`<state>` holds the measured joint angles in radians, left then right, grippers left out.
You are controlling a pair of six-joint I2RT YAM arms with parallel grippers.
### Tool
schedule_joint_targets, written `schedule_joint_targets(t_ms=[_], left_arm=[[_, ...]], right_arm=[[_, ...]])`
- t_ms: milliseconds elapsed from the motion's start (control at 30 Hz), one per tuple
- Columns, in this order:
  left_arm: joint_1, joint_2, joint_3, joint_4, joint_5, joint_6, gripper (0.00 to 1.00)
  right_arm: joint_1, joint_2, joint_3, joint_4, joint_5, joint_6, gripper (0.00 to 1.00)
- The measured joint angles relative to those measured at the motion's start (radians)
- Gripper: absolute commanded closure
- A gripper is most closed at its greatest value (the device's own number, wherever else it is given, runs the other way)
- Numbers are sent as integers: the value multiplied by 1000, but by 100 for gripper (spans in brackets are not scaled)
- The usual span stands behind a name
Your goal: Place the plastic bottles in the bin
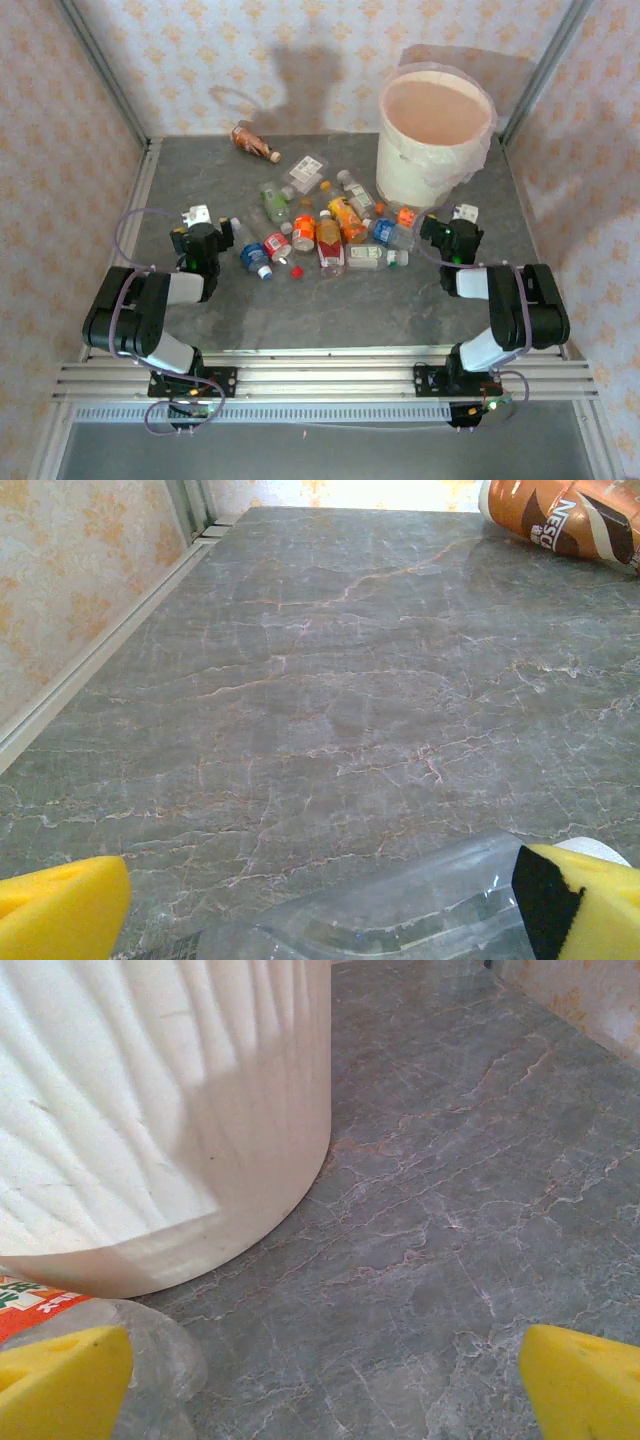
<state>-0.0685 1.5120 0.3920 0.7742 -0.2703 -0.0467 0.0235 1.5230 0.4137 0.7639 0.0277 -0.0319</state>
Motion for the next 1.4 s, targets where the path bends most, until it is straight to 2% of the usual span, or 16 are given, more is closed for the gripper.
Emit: schedule_joint_targets(t_ms=[1000, 1133, 1300, 1400], left_arm=[[0, 0, 0, 0, 0, 0, 0], [0, -55, 18, -95, 3, 0, 0], [0, -200, 84, -244, 19, -11, 0], [0, -290, 113, -354, 15, -55, 0]], right_arm=[[0, 0, 0, 0, 0, 0, 1], [0, -25, 0, -39, -3, -4, 1], [0, -185, 34, -202, -16, 1, 1], [0, -289, 82, -314, -23, 72, 1]])
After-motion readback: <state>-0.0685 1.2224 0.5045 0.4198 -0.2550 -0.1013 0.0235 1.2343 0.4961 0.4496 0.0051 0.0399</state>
